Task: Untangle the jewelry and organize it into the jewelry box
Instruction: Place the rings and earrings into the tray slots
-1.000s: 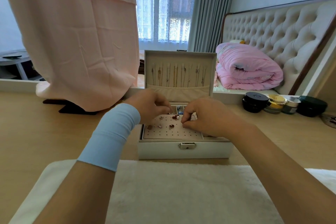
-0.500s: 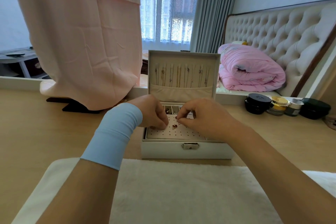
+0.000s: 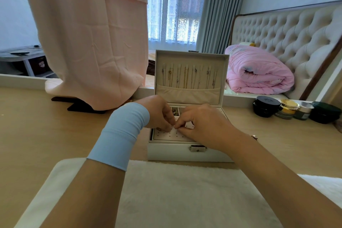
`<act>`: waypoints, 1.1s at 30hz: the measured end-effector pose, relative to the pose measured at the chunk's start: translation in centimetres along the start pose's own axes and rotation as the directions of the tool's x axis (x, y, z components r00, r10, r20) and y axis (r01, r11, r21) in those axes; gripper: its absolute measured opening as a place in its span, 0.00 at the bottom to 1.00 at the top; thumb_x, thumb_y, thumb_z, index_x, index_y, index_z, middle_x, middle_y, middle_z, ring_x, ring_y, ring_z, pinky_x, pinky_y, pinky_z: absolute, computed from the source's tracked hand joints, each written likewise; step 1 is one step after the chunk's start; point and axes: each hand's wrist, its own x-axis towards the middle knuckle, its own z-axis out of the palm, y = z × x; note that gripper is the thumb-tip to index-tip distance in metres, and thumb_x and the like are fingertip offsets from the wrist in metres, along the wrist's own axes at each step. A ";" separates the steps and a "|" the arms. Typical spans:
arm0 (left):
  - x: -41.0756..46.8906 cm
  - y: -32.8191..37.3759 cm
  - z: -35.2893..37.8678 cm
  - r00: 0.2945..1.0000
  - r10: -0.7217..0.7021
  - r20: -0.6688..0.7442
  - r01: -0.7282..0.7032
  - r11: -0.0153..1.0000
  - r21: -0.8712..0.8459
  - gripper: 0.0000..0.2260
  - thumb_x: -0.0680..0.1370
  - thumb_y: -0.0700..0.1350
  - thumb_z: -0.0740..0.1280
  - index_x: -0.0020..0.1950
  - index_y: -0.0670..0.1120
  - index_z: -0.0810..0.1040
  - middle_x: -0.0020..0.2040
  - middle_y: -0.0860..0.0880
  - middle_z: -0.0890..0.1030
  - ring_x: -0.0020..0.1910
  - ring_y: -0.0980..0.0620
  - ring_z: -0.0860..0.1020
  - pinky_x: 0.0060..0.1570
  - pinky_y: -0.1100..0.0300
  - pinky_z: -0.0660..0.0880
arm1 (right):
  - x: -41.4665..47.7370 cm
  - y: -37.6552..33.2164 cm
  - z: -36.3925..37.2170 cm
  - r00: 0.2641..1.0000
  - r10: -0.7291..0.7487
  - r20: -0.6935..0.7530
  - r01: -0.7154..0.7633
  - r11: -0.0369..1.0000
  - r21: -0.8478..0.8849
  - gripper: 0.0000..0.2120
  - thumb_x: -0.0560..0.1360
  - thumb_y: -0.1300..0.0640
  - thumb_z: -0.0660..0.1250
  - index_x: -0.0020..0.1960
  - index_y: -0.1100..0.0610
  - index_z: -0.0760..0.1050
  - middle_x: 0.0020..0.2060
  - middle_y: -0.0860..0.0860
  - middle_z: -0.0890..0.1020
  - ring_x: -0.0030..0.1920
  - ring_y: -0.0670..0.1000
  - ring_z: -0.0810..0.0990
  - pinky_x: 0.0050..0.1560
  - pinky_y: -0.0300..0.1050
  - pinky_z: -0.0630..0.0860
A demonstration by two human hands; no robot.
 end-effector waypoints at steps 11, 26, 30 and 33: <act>0.0 0.0 -0.1 1.000 -0.009 -0.001 0.009 1.000 -0.012 0.07 0.73 0.47 0.75 0.49 0.57 0.84 0.44 0.60 0.79 0.42 0.62 0.75 0.47 0.63 0.71 | -0.2 0.7 -1.4 0.993 0.091 0.076 -0.097 0.993 0.072 0.11 0.79 0.54 0.67 0.57 0.41 0.83 0.46 0.36 0.80 0.41 0.25 0.70 0.38 0.28 0.62; 0.1 0.0 0.0 1.000 -0.007 0.001 0.007 1.000 -0.016 0.05 0.73 0.46 0.74 0.45 0.58 0.84 0.43 0.61 0.80 0.42 0.62 0.76 0.46 0.64 0.71 | -0.2 0.0 -1.3 0.975 0.123 0.187 -0.128 0.992 0.012 0.06 0.76 0.45 0.71 0.50 0.44 0.85 0.46 0.40 0.81 0.48 0.42 0.78 0.51 0.46 0.78; 0.2 0.0 0.0 1.000 -0.008 0.001 0.008 1.000 -0.009 0.06 0.73 0.46 0.74 0.46 0.57 0.84 0.46 0.59 0.81 0.45 0.60 0.77 0.47 0.63 0.72 | -0.2 0.0 -1.0 0.981 0.106 0.160 -0.112 0.993 0.030 0.07 0.76 0.44 0.71 0.52 0.43 0.84 0.46 0.40 0.79 0.49 0.42 0.77 0.49 0.44 0.76; 0.2 0.0 0.1 1.000 -0.011 0.003 0.011 1.000 -0.008 0.05 0.73 0.47 0.74 0.45 0.57 0.84 0.45 0.60 0.81 0.44 0.61 0.77 0.45 0.64 0.72 | -0.1 0.0 -0.5 0.982 0.093 0.164 -0.103 0.993 0.053 0.07 0.77 0.45 0.70 0.52 0.43 0.84 0.47 0.40 0.80 0.48 0.44 0.78 0.49 0.47 0.77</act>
